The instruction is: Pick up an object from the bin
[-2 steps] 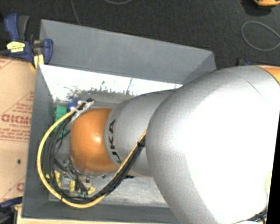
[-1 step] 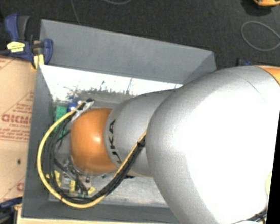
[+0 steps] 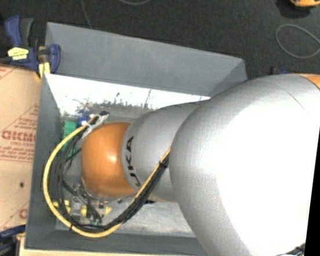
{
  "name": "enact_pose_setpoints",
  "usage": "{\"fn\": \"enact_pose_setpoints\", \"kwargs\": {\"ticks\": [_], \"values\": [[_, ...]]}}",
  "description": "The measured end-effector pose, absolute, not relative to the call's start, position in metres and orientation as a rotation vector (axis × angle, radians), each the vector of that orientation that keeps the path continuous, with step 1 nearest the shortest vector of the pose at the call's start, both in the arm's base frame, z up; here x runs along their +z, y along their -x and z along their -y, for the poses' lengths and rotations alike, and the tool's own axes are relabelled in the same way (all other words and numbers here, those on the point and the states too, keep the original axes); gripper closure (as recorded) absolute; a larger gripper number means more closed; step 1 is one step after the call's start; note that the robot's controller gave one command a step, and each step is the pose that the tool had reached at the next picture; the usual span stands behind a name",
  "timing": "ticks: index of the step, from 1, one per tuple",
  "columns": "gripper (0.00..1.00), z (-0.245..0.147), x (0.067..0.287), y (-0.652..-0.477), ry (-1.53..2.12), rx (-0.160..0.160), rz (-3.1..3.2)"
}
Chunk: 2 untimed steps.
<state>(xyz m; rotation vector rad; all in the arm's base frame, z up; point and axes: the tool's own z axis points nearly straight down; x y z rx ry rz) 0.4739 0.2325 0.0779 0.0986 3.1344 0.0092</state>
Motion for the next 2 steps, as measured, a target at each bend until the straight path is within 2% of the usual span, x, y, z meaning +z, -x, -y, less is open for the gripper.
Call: {"fn": "enact_pose_setpoints", "kwargs": {"ticks": [2], "values": [[1.0,-0.232,0.122,-0.474,-0.099,0.007,-3.136]]}}
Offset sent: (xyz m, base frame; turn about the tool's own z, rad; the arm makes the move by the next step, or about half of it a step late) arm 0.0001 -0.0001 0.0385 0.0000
